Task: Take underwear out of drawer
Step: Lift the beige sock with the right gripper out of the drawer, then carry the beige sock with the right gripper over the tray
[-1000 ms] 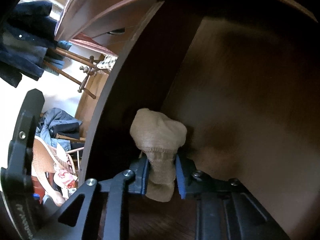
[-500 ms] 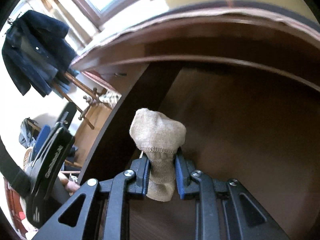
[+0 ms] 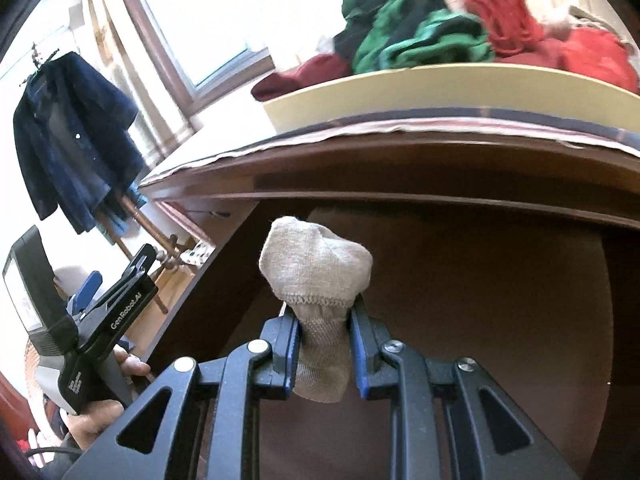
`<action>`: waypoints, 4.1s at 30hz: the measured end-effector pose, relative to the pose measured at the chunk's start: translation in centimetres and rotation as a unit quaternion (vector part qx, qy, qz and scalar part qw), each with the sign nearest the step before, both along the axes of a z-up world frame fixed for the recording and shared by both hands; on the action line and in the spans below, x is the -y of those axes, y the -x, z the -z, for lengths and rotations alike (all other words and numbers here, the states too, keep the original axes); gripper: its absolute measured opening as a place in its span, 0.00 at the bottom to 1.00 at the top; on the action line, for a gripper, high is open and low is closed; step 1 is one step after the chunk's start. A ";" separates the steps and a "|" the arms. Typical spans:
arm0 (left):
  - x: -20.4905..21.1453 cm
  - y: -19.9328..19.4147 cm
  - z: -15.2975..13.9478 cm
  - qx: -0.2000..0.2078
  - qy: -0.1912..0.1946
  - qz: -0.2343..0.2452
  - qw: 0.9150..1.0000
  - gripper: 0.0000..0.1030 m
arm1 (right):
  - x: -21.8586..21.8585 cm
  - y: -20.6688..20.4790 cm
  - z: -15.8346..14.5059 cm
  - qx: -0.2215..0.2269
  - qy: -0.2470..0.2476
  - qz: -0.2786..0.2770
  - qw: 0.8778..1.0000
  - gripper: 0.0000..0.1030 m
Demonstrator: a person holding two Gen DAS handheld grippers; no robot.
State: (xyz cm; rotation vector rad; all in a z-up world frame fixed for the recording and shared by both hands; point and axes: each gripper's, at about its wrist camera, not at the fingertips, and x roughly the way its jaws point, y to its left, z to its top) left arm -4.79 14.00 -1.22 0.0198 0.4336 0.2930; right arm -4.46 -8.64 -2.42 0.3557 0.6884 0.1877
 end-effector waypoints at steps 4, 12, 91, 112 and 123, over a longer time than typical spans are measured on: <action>0.2 0.0 -0.1 -0.002 -0.006 0.003 1.000 1.00 | 0.6 0.9 -0.4 0.013 0.017 0.014 1.000 0.23; 1.1 0.0 -0.2 -0.016 -0.002 0.026 1.000 1.00 | 2.0 2.7 -0.9 0.040 0.048 0.040 0.997 0.23; 9.3 2.9 -0.4 -0.053 -0.047 0.224 0.972 1.00 | 7.3 9.5 -9.2 0.148 0.142 0.125 0.971 0.24; 9.2 3.0 -0.5 -0.051 -0.046 0.227 0.971 1.00 | 10.2 5.7 -16.2 0.189 0.186 0.140 0.954 0.24; 9.1 2.9 -0.7 -0.052 -0.044 0.230 0.971 1.00 | 7.8 2.5 -17.5 0.181 0.240 0.118 0.946 0.23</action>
